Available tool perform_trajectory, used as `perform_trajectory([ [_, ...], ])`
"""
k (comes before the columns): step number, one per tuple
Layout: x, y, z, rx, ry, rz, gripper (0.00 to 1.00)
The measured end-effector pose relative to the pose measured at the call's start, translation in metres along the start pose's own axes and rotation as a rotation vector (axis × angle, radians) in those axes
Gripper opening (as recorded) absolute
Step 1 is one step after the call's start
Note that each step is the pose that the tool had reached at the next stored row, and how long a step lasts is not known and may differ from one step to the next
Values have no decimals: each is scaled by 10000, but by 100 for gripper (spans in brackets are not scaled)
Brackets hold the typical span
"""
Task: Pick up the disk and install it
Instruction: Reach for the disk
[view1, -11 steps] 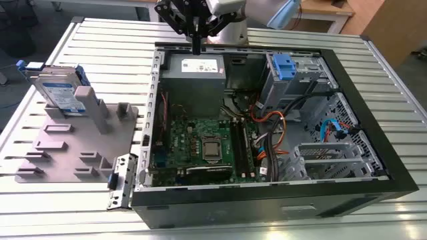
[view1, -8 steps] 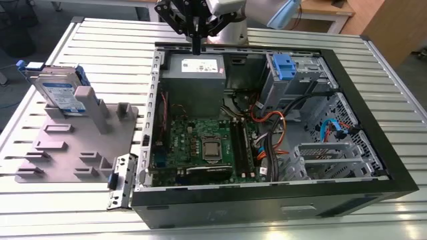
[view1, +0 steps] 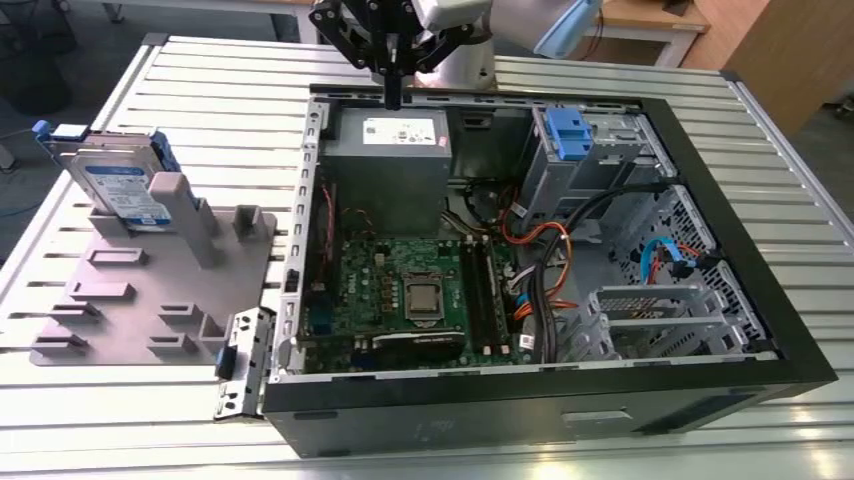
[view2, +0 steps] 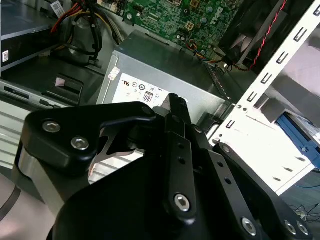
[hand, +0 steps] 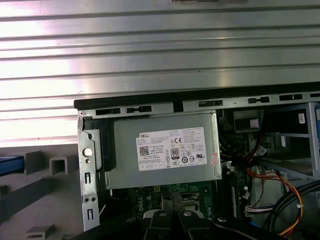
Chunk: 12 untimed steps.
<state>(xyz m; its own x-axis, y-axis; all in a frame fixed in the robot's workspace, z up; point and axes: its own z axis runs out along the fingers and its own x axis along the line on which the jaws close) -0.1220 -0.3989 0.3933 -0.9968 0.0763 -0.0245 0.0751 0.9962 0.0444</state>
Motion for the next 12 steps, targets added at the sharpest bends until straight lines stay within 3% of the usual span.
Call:
perform_trajectory([
  [3,0,0,0,0,0,0,11],
  [4,50,-4,-1,0,0,0,11],
  [12,75,-6,-2,0,0,1,11],
])
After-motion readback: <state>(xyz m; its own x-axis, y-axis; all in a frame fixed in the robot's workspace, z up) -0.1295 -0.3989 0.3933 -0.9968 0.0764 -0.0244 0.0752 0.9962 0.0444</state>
